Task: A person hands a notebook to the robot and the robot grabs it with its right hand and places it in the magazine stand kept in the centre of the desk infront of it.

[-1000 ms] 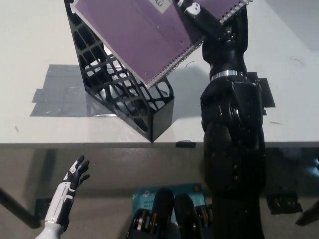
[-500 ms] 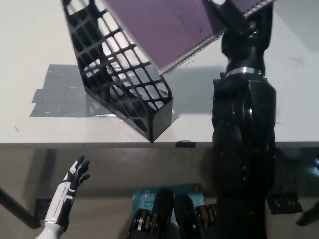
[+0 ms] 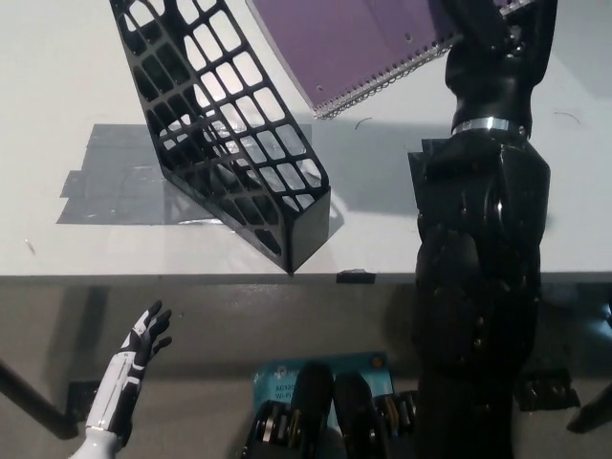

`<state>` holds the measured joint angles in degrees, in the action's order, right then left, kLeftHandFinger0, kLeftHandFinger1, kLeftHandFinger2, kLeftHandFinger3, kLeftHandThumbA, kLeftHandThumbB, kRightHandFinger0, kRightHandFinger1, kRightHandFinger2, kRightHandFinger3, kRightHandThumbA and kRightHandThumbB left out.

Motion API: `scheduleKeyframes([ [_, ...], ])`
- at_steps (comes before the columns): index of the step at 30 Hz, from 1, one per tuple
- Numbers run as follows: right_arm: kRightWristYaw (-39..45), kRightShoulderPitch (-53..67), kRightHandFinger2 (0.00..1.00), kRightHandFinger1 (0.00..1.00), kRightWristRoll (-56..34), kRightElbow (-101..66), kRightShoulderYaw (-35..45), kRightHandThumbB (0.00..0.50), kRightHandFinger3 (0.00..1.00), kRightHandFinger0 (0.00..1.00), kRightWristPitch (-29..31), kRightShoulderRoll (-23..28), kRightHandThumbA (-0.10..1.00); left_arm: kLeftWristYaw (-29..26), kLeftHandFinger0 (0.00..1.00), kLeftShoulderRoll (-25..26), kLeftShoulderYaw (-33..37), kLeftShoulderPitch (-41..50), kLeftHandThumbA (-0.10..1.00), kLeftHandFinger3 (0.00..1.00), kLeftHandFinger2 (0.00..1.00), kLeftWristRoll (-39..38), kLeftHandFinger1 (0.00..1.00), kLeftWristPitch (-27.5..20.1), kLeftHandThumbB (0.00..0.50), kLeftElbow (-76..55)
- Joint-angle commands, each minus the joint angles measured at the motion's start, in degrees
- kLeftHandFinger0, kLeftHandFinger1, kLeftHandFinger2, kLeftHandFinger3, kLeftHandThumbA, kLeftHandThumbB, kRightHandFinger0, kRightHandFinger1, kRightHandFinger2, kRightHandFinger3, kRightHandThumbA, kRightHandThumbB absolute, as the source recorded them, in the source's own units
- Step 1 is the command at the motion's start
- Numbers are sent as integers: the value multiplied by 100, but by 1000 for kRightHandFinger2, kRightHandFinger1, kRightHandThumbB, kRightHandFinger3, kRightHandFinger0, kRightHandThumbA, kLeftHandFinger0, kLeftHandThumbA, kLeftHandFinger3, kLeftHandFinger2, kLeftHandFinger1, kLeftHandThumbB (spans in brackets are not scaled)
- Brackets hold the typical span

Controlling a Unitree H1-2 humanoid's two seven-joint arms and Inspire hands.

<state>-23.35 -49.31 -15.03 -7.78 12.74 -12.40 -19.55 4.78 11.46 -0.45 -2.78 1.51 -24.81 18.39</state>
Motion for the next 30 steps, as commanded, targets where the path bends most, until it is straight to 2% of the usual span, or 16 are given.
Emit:
scheduleKeyframes([
  [1,21,-343,0,0,-27,-75,-193,0,0,0,523,-222,685,39,952,65,3,-57,1000,1000,1000,-32,1000,-212,500,-65],
  [30,4,-18,0,0,249,655,-737,0,0,0,1116,-222,712,38,977,85,0,-184,1000,1000,1000,-13,1000,-212,500,-104],
])
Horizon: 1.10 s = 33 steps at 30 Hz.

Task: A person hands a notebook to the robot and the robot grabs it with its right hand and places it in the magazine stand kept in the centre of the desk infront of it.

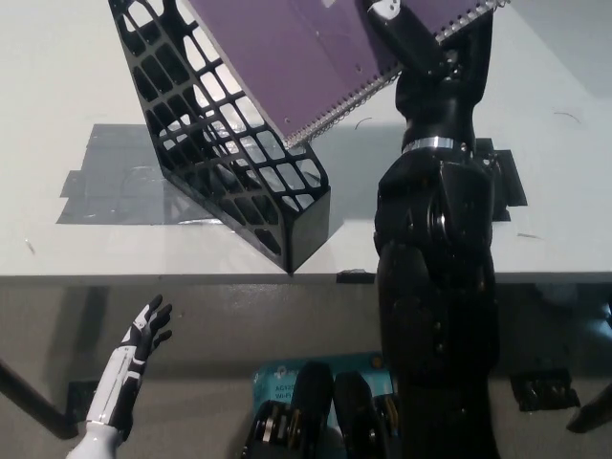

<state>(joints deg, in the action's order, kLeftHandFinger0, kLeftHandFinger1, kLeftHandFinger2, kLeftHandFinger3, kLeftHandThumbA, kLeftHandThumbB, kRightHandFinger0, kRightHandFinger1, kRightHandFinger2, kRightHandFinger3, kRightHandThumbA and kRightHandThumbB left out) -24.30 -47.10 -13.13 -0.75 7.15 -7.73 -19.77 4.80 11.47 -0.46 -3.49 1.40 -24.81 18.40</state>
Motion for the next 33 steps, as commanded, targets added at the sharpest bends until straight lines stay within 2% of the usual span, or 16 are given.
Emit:
scheduleKeyframes([
  [1,102,-234,0,0,58,-39,-180,0,0,0,661,-200,712,38,978,85,0,-111,1000,1000,1000,-6,1000,-212,500,-104],
  [9,107,-68,0,0,180,272,-319,0,0,0,856,-200,725,64,978,101,8,-150,1000,1000,1000,-9,1000,-212,500,-110],
  [23,-24,133,0,0,231,725,-850,0,0,0,1148,-200,665,82,999,135,11,-218,1000,1000,1000,20,1000,-212,500,-115],
  [28,43,137,0,0,615,945,-838,0,0,0,1241,-194,674,115,997,137,15,-226,1000,1000,1000,-37,1000,-212,500,-86],
  [33,63,90,0,0,1326,1003,-1106,0,0,0,823,117,744,97,1000,148,30,-232,1000,1000,1000,4,1000,-212,500,-68],
])
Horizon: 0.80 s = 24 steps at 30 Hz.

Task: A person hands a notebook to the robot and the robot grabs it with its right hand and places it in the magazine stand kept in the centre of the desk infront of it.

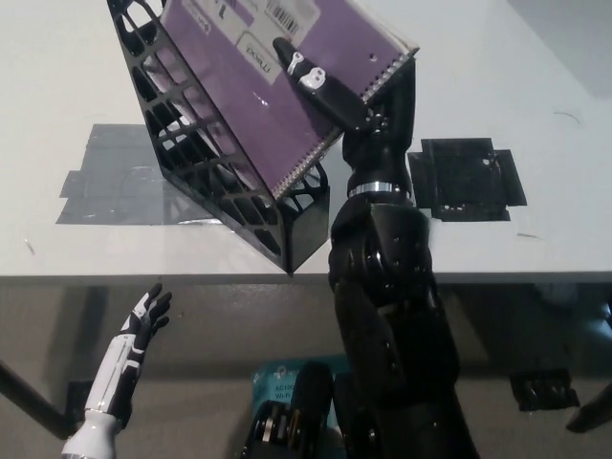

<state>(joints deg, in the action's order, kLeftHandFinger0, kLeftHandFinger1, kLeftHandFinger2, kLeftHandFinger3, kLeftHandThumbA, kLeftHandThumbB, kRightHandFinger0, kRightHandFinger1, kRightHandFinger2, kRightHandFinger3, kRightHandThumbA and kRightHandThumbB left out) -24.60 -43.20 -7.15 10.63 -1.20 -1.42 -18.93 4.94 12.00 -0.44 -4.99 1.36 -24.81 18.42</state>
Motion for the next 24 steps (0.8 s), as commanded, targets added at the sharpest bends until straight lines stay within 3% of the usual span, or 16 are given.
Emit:
scheduleKeyframes([
  [1,184,-317,306,228,938,-189,-433,155,329,205,-108,191,805,105,1000,99,32,-77,1000,1000,1000,-18,1000,-212,500,-78],
  [2,374,-329,682,561,1108,-279,-630,250,704,499,-452,379,841,108,1000,99,32,-72,1000,1000,1000,-23,1000,-212,500,-83],
  [3,532,-342,994,858,1209,-352,-772,277,1000,788,-672,504,844,105,1000,100,34,-72,1000,1000,1000,-13,1000,-212,500,-85],
  [4,740,-381,1000,1000,1393,-491,-1001,318,1000,1000,-1045,683,810,98,1000,106,41,-72,1000,1000,1000,13,1000,-212,500,-91],
  [9,814,-450,1000,1000,1634,-717,-1274,305,1000,1000,-1291,932,738,66,1000,108,49,-66,1000,1000,1000,63,1000,-212,500,-108],
  [15,962,-493,1000,1000,1638,-992,-1265,307,1000,1000,-1584,1074,768,84,990,110,42,-70,1000,1000,1000,26,1000,-181,500,-105],
  [18,1051,-489,1000,1000,1637,-1235,-1228,329,1000,1000,-1814,1085,844,102,975,89,23,-64,1000,1000,1000,-60,1000,-166,500,-100],
  [24,1139,-548,1000,1000,1579,-1740,-1052,311,1000,1000,-1896,1093,890,63,983,133,52,-104,1000,1000,1000,101,1000,-205,500,-99],
])
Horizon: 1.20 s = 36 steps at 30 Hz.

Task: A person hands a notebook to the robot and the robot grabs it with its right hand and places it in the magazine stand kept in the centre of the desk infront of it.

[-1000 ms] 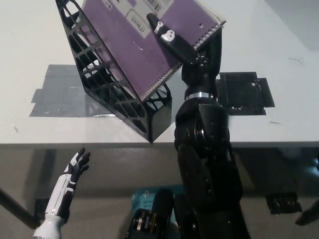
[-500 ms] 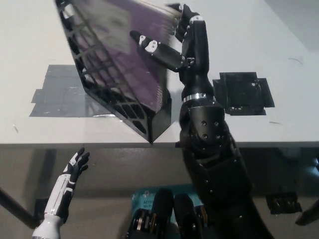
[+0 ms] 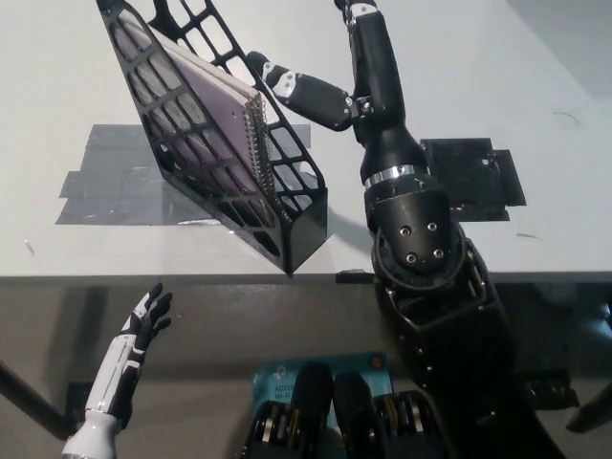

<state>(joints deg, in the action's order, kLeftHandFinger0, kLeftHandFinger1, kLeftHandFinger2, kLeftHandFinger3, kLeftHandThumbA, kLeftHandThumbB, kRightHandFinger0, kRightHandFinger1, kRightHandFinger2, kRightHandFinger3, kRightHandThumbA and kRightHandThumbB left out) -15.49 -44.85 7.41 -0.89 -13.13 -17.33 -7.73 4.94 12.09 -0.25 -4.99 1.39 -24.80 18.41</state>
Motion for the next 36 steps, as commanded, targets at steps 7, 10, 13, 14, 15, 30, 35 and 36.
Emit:
scheduleKeyframes([
  [7,424,-383,1000,1000,264,-1787,283,302,1000,1000,-552,206,996,58,985,115,19,-209,1000,1000,1000,67,1000,-183,500,-74],
  [10,575,-155,1000,1000,244,-2509,312,322,1000,1000,-601,363,1000,55,981,107,21,-218,1000,1000,1000,68,1000,-159,500,-113],
  [13,776,324,1000,1000,62,-3302,323,311,1000,1000,-629,575,941,40,977,107,34,-209,1000,1000,1000,121,1000,-161,500,-127],
  [14,829,443,1000,1000,14,-3425,321,311,1000,1000,-598,644,937,30,976,106,42,-205,1000,1000,1000,153,1000,-180,500,-119],
  [15,986,820,1000,1000,-181,-3781,327,310,1000,1000,-591,843,911,16,973,103,55,-184,1000,1000,1000,201,1000,-189,500,-119],
  [30,1509,3859,1000,1000,-705,-3116,529,209,1000,1000,518,1890,954,56,996,25,129,61,1000,1000,1000,143,1000,-212,500,18],
  [35,1669,4491,1000,1000,-909,-2298,605,191,1000,1000,882,1858,939,78,1000,30,170,77,1000,1000,1000,147,1000,-212,500,63],
  [36,1718,4634,1000,1000,-959,-1940,589,166,1000,1000,1015,1808,927,101,1000,32,193,91,1000,1000,1000,135,1000,-212,500,79],
])
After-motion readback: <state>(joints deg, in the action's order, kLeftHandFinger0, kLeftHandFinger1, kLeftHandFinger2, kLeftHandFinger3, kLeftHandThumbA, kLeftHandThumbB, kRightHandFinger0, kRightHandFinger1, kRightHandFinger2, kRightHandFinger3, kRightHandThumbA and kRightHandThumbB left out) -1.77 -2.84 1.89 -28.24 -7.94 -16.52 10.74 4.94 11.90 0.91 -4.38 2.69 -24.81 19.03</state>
